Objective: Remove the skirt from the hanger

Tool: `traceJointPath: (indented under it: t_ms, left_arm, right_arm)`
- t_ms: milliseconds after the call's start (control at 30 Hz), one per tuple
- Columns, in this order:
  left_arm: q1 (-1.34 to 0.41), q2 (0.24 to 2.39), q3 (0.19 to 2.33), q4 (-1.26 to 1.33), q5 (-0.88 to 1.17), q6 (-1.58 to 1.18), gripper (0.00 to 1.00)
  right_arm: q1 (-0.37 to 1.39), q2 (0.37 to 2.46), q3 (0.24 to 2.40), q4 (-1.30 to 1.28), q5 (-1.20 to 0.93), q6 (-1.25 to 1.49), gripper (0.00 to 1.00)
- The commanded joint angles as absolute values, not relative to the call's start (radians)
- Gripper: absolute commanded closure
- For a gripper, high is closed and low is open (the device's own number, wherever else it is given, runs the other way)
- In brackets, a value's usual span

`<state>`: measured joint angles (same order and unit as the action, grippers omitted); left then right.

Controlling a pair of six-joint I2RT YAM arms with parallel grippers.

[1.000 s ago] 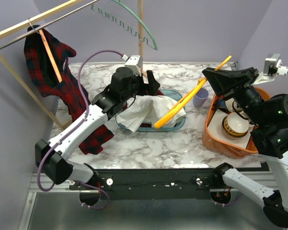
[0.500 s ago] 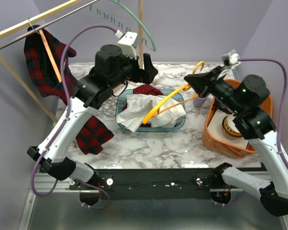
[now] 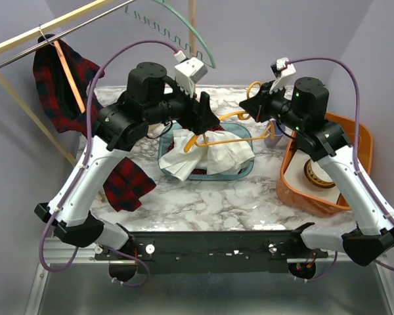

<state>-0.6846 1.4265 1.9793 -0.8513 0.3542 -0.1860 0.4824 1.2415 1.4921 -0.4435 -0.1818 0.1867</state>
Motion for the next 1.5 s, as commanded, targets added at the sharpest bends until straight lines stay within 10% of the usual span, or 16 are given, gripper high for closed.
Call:
traceJointPath:
  t_ms: [0,200,300,533,600,1467]
  left_arm:
    - [-0.709,1.434,1.971,-0.899,0.351,-0.124,0.26]
    - [-0.722,1.440,1.991,-0.911,0.380,-0.107,0.46]
    - [-0.727,1.443,1.991,-0.913,0.361,-0.117,0.90]
    - [-0.727,1.378,1.909,-0.956,0.175,-0.176,1.00]
    - [-0.729,1.321,1.867,-0.953,0.143,-0.169,1.00]
    - [-0.727,1.212,1.833,-1.007,-0.856,-0.275,1.00]
  right_arm:
    - [0.477,1.236,1.540,-0.436,-0.198,0.212,0.99]
    - [0.476,1.235,1.549,-0.431,-0.207,0.224,0.99]
    - [0.477,1.230,1.548,-0.423,-0.218,0.227,0.99]
    - [0.477,1.193,1.572,-0.419,-0.268,0.250,0.10]
    - [0.476,1.180,1.601,-0.439,-0.276,0.253,0.00]
    - [0.477,1.055,1.580,-0.399,-0.221,0.258,0.00]
